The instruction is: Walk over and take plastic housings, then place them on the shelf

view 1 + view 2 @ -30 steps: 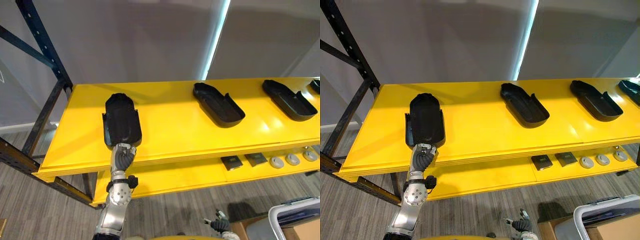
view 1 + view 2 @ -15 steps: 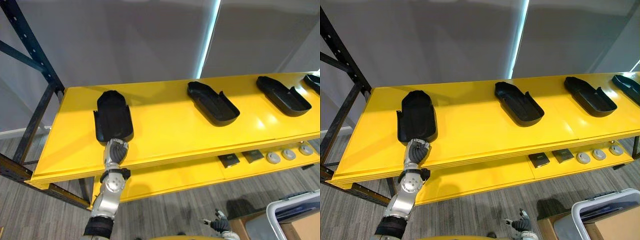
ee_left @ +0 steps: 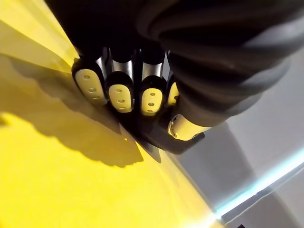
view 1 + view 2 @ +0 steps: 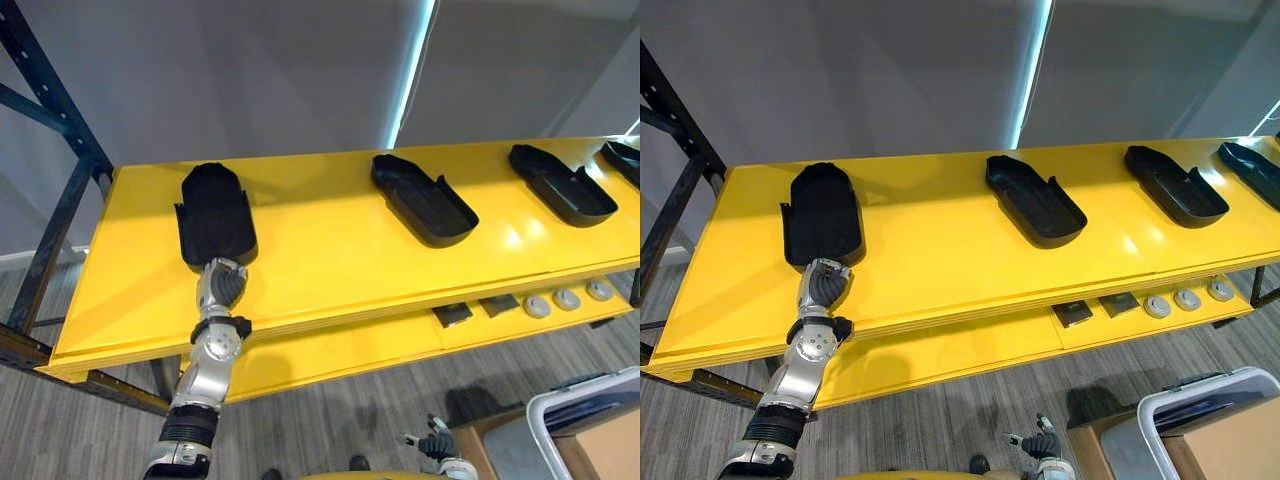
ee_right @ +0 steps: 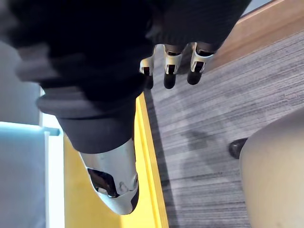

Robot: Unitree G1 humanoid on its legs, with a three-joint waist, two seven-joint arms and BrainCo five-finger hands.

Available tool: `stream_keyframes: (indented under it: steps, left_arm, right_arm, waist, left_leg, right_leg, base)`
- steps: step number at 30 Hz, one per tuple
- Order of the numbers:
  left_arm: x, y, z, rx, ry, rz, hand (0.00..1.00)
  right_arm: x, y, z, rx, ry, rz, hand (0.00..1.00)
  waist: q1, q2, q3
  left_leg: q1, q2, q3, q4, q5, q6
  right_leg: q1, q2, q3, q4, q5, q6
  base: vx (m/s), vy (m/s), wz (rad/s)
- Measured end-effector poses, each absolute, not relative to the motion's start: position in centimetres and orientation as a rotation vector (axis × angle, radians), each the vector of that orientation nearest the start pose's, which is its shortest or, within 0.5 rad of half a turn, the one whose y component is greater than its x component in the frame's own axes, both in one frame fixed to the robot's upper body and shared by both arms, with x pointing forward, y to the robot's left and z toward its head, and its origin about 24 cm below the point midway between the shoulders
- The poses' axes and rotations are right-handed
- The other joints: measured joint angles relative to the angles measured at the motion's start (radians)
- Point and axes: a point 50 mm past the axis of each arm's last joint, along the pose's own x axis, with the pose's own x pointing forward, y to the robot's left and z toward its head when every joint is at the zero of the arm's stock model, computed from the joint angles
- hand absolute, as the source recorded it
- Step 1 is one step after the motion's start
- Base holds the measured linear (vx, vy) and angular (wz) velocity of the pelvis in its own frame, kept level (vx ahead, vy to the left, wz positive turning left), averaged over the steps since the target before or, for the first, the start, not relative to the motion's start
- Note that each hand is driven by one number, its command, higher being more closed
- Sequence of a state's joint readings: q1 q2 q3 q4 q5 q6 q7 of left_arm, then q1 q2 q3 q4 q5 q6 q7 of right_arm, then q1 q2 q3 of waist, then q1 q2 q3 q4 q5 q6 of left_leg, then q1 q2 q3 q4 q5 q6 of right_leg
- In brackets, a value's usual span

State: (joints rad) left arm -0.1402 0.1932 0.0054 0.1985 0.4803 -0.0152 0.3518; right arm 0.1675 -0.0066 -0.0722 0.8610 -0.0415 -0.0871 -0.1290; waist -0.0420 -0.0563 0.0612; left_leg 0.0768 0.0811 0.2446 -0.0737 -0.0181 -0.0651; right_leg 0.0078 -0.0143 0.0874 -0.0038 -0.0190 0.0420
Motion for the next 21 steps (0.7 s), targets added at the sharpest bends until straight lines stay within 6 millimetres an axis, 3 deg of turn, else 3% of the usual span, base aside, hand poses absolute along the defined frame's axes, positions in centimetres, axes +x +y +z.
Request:
stream_keyframes:
  steps: [2,4,6,9,11,13,17,20,21]
  left_arm:
    - [27.2,19.3,6.3,0.639,-0.152,0.324,1.0]
    - [26.0,18.7,9.5,0.572,-0.322,0.336,1.0]
    - [25.1,18.6,11.3,0.539,-0.416,0.35,1.0]
    - [22.6,19.7,13.9,0.466,-0.554,0.44,1.0]
    - [20.2,22.1,15.1,0.413,-0.608,0.591,1.0]
    - [18.9,23.4,15.2,0.386,-0.612,0.665,1.0]
    - [15.7,26.5,13.4,0.372,-0.496,0.826,1.0]
    - [14.6,27.7,10.5,0.361,-0.336,0.892,1.0]
    - [14.5,28.1,8.5,0.349,-0.231,0.908,1.0]
  right_arm:
    - [10.6,-17.5,-14.9,-0.063,0.94,-0.215,0.0]
    - [10.6,-17.5,-14.9,-0.06,0.943,-0.22,0.0]
    - [10.6,-17.6,-14.9,-0.06,0.943,-0.222,0.0]
    - [10.4,-17.6,-14.9,-0.061,0.946,-0.224,0.0]
    - [10.2,-17.7,-15.0,-0.058,0.955,-0.231,0.0]
    - [9.9,-17.9,-15.1,-0.046,0.964,-0.252,0.0]
    - [10.0,-17.8,-14.9,-0.031,0.954,-0.268,0.0]
    - [9.9,-17.8,-14.8,-0.029,0.954,-0.267,0.0]
    - [10.0,-17.6,-14.8,-0.03,0.952,-0.262,0.0]
  waist:
    - [0.001,0.0,0.0]
    - [0.004,0.001,0.001]
    - [0.008,0.004,0.003]
    - [0.026,0.016,0.011]
    - [0.051,0.021,0.013]
    - [0.057,0.022,0.014]
    - [0.066,0.021,0.012]
    - [0.087,0.02,0.011]
    - [0.091,0.019,0.01]
  left_leg:
    - [0.0,0.001,-0.008,0.004,0.0,0.0]
    - [-0.004,0.005,-0.026,0.011,-0.002,0.001]
    - [-0.005,0.008,-0.037,0.025,-0.01,0.004]
    - [-0.017,0.021,-0.056,0.061,-0.038,0.005]
    - [-0.018,0.02,-0.068,0.061,-0.044,0.007]
    - [-0.017,0.018,-0.081,0.057,-0.04,0.004]
    - [-0.015,0.017,-0.113,0.057,-0.035,-0.001]
    - [-0.029,0.017,-0.133,0.077,-0.037,-0.001]
    - [-0.045,0.017,-0.141,0.105,-0.046,0.005]
  right_leg:
    - [0.006,-0.001,0.002,0.001,0.0,0.0]
    - [0.012,-0.001,-0.001,0.007,0.0,0.0]
    - [0.021,-0.004,-0.001,0.012,0.0,0.0]
    - [0.037,-0.003,-0.001,0.022,-0.003,0.0]
    - [0.043,-0.006,-0.01,0.031,-0.013,0.003]
    - [0.045,-0.009,-0.028,0.04,-0.025,0.005]
    - [0.064,-0.012,-0.065,0.04,-0.037,0.002]
    - [0.072,-0.015,-0.092,0.04,-0.038,0.003]
    - [0.076,-0.017,-0.108,0.041,-0.038,0.003]
  base:
    - [0.02,-0.009,0.15]
    - [0.01,-0.008,0.21]
    - [-0.01,0.002,0.23]
    - [-0.06,-0.004,0.18]
    - [-0.06,-0.022,0.15]
    - [-0.03,-0.033,0.27]
    - [-0.01,-0.032,0.27]
    - [-0.01,-0.02,0.25]
    - [-0.02,-0.005,0.29]
